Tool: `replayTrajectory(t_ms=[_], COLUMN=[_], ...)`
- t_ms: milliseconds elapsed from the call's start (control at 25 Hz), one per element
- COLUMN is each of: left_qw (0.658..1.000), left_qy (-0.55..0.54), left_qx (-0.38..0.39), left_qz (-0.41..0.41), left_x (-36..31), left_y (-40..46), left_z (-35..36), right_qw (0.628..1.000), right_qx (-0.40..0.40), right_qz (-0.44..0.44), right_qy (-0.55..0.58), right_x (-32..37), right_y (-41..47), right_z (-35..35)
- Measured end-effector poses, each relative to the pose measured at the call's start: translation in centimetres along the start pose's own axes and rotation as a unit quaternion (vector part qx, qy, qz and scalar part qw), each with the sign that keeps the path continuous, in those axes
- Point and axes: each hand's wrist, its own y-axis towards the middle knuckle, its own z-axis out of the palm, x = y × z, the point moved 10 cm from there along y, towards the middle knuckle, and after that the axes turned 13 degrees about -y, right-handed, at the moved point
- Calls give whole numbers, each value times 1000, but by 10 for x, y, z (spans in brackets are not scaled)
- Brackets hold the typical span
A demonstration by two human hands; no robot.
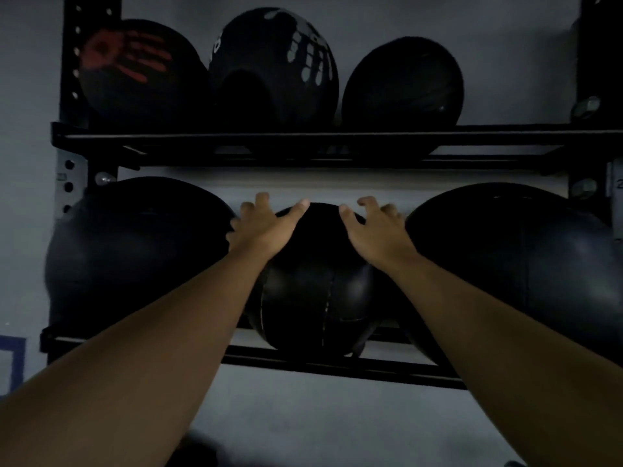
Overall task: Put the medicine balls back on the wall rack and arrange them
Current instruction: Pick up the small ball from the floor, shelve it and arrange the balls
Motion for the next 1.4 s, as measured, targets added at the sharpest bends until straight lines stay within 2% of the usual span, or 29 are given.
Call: replayTrajectory(t_ms=[120, 200, 440, 560, 760, 920, 1000, 1120, 1280, 1400], left_qw=[996, 992, 988, 991, 991, 969, 959, 962, 973, 974], left_qy=[-47, -63, -109, -112, -123, -219, -220, -184, -211, -208], left_qx=[78, 104, 100, 75, 3, -63, -93, -82, -41, -36], left_qz=[-18, -21, -38, -20, 47, 100, 153, 185, 82, 83], left_x=[22, 26, 38, 38, 42, 46, 56, 68, 56, 54], left_y=[22, 33, 61, 60, 28, 7, -18, -34, 2, 11], left_z=[21, 36, 46, 42, 25, 11, 11, 19, 19, 24], right_qw=[997, 996, 991, 993, 989, 976, 966, 973, 988, 996], right_qx=[13, 7, -14, -42, -131, -208, -251, -222, -153, -81], right_qz=[72, 87, 108, 104, 58, 12, -21, -58, -30, -24], right_qy=[9, 10, 71, 37, 30, 63, 57, 21, -1, 0], right_x=[-4, -9, -19, -22, -20, -13, -15, -19, -13, -9], right_y=[16, 21, 43, 48, 20, -5, -26, -37, 12, 38], right_z=[28, 36, 40, 43, 35, 25, 32, 49, 29, 39])
